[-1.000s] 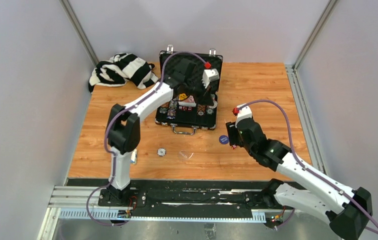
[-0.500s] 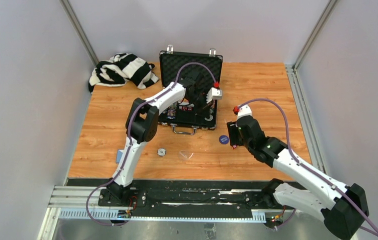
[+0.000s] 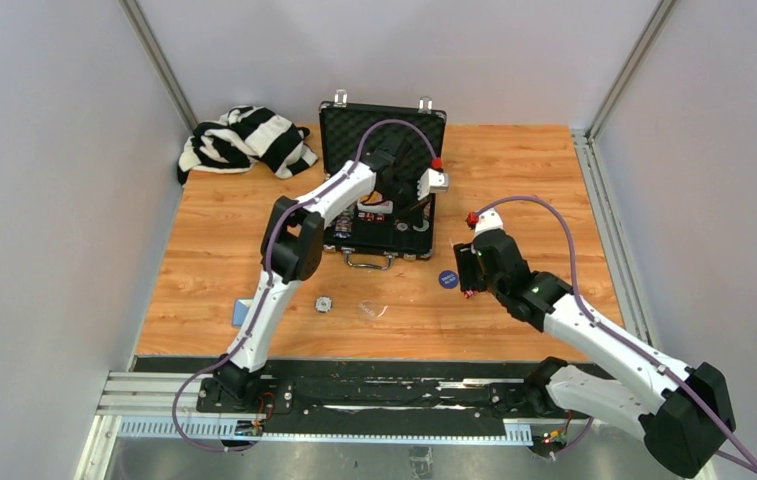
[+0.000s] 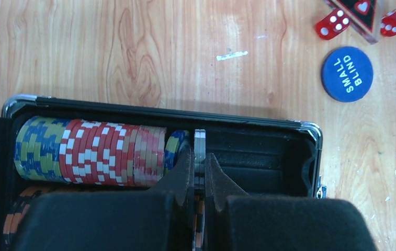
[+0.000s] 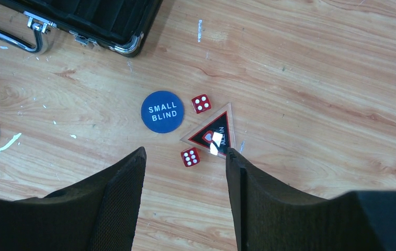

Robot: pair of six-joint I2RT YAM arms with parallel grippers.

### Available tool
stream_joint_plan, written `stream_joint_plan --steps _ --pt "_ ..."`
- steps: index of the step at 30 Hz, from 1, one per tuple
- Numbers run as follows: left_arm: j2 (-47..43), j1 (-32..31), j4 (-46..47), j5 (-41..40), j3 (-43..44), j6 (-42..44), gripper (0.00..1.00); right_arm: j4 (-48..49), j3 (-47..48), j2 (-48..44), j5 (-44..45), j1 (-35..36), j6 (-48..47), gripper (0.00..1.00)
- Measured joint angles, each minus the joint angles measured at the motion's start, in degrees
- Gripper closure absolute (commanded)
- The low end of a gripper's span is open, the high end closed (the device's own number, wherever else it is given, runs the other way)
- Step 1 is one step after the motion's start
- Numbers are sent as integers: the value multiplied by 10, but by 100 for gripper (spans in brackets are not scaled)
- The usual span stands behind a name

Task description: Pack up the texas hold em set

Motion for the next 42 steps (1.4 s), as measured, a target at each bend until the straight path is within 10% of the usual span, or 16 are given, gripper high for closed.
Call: stream_joint_plan --steps 23,42 --pt "9 -2 1 -49 11 -45 69 26 -13 22 -43 -30 0 42" --pt "7 -8 10 -76 11 -79 69 33 -20 23 -59 -34 0 42"
